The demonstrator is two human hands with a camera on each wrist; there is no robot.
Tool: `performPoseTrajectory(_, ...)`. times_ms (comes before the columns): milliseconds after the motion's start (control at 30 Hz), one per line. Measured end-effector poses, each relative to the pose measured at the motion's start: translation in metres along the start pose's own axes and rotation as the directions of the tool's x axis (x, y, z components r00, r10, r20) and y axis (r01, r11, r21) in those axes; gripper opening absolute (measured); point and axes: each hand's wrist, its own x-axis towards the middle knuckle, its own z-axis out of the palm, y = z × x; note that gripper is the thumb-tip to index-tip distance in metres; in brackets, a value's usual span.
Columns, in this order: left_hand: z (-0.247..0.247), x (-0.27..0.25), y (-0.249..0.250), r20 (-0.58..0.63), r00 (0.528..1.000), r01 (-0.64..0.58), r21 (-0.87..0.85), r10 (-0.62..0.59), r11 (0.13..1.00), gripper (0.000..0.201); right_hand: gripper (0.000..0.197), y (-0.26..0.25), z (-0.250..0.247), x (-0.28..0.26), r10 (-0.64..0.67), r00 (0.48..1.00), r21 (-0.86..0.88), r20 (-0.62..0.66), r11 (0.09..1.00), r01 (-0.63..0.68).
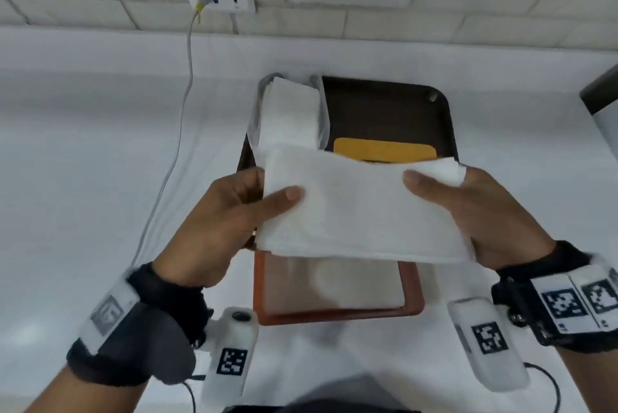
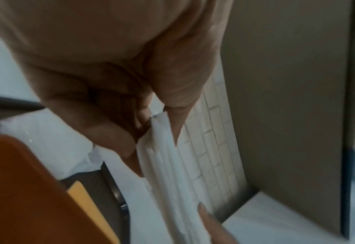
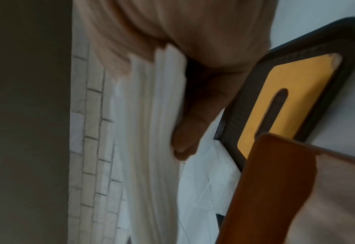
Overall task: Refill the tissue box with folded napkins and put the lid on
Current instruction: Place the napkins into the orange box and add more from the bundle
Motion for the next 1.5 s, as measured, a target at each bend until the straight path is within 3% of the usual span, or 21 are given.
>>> performPoseTrajectory(100, -0.002, -0.014, -0.013, -0.055, 0.998, -0.020, 0.216, 0.032, 0.976, 0.023, 0.038, 0.013, -0.002, -0.012, 0.018, 0.999, -0.109, 0.047, 0.994, -0.013)
performPoseTrajectory(233, -0.007, -0.017, -0.027, -0.141, 0.990, 0.082, 0.473, -0.016, 0.877, 0.039, 0.029, 0.028, 0.001, -0.017, -0.014, 1.000, -0.433, 0.019, 0.901, 0.021)
performPoseTrajectory(367, -0.005, -0.016, -0.036, -0.217, 0.975, 0.168, 0.843, 0.038, 0.511, 0.052, 0.031, 0.038, 0.011, -0.016, -0.107, 0.994, -0.753, 0.016, 0.653, 0.083)
performPoseTrajectory(467, 0.001, -0.016, -0.042, -0.190, 0.979, 0.147, 0.911, 0.076, 0.386, 0.079, 0.036, 0.042, 0.019, -0.016, -0.111, 0.993, -0.824, 0.050, 0.557, 0.104)
performPoseTrajectory(567, 0.006, -0.015, -0.044, -0.173, 0.980, 0.132, 0.936, 0.097, 0.327, 0.089, 0.041, 0.043, 0.024, -0.014, -0.087, 0.993, -0.866, 0.078, 0.488, 0.111)
performPoseTrajectory(667, 0.014, -0.018, -0.044, -0.154, 0.977, 0.122, 0.972, 0.150, 0.199, 0.085, 0.042, 0.041, 0.027, -0.014, -0.100, 0.992, -0.890, 0.077, 0.441, 0.113)
performPoseTrajectory(833, 0.027, -0.019, -0.049, -0.103, 0.965, 0.122, 0.990, 0.242, -0.068, 0.063, 0.038, 0.043, 0.036, -0.015, -0.134, 0.986, -0.952, 0.103, 0.275, 0.137)
performPoseTrajectory(900, 0.027, -0.017, -0.050, -0.105, 0.972, 0.126, 0.988, 0.208, -0.090, 0.070, 0.034, 0.045, 0.041, -0.014, -0.153, 0.982, -0.972, 0.112, 0.186, 0.140)
performPoseTrajectory(967, 0.022, -0.014, -0.056, -0.029, 0.974, 0.046, 0.997, 0.224, -0.069, 0.074, 0.031, 0.049, 0.045, -0.013, -0.169, 0.977, -0.985, 0.126, 0.093, 0.143)
performPoseTrajectory(1033, 0.020, -0.012, -0.062, 0.071, 0.975, -0.047, 0.992, 0.212, -0.116, 0.059, 0.030, 0.051, 0.047, -0.011, -0.184, 0.973, -0.988, 0.141, 0.036, 0.150)
performPoseTrajectory(1133, 0.030, -0.016, -0.055, 0.138, 0.989, -0.121, 0.962, 0.055, -0.247, 0.026, 0.031, 0.057, 0.047, -0.008, -0.191, 0.968, -0.987, 0.162, -0.014, 0.163)
performPoseTrajectory(1167, 0.030, -0.014, -0.061, 0.148, 0.986, -0.121, 0.947, 0.071, -0.297, 0.022, 0.032, 0.059, 0.047, -0.007, -0.201, 0.964, -0.985, 0.172, -0.028, 0.170)
performPoseTrajectory(1300, 0.030, -0.014, -0.057, 0.184, 0.983, -0.170, 0.934, 0.017, -0.314, 0.034, 0.033, 0.064, 0.047, -0.006, -0.196, 0.957, -0.976, 0.214, -0.079, 0.202)
performPoseTrajectory(1367, 0.029, -0.013, -0.051, 0.198, 0.978, -0.171, 0.942, 0.066, -0.289, 0.034, 0.037, 0.065, 0.046, -0.009, -0.222, 0.949, -0.973, 0.226, -0.099, 0.208)
performPoseTrajectory(1500, 0.026, -0.010, -0.052, 0.348, 0.937, -0.327, 0.897, 0.021, -0.296, 0.035, 0.034, 0.062, 0.047, -0.023, -0.269, 0.922, -0.956, 0.277, -0.172, 0.237)
